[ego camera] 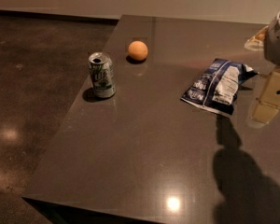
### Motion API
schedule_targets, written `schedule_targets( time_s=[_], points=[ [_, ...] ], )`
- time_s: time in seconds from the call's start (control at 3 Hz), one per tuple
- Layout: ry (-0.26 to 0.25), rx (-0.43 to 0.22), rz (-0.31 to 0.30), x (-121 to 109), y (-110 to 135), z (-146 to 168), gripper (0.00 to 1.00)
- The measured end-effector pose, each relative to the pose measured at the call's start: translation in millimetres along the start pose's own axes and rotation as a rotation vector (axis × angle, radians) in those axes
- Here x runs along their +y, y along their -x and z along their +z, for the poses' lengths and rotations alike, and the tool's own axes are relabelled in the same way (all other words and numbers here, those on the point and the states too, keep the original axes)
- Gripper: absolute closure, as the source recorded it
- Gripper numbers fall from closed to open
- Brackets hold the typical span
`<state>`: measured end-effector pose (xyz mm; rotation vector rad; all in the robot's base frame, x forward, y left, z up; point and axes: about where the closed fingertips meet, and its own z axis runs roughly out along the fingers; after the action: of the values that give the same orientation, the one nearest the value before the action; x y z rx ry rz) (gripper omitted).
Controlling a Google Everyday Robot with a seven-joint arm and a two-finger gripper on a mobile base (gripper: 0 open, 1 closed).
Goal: Pick blue chip bag
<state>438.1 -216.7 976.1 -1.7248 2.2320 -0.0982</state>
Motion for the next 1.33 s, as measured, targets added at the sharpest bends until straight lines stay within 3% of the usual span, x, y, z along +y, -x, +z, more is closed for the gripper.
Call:
schedule_targets(
  time_s=[0.33,0.67,1.33],
  points=[
    [0.000,0.000,0.000,0.0,0.0,0.0,0.00],
    [-0.006,0.012,-0.043,-12.6,-0.1,7.7,0.00],
    [0.006,0.139,-0.255,-69.5,-4.9,42.5,0.00]
  ],
)
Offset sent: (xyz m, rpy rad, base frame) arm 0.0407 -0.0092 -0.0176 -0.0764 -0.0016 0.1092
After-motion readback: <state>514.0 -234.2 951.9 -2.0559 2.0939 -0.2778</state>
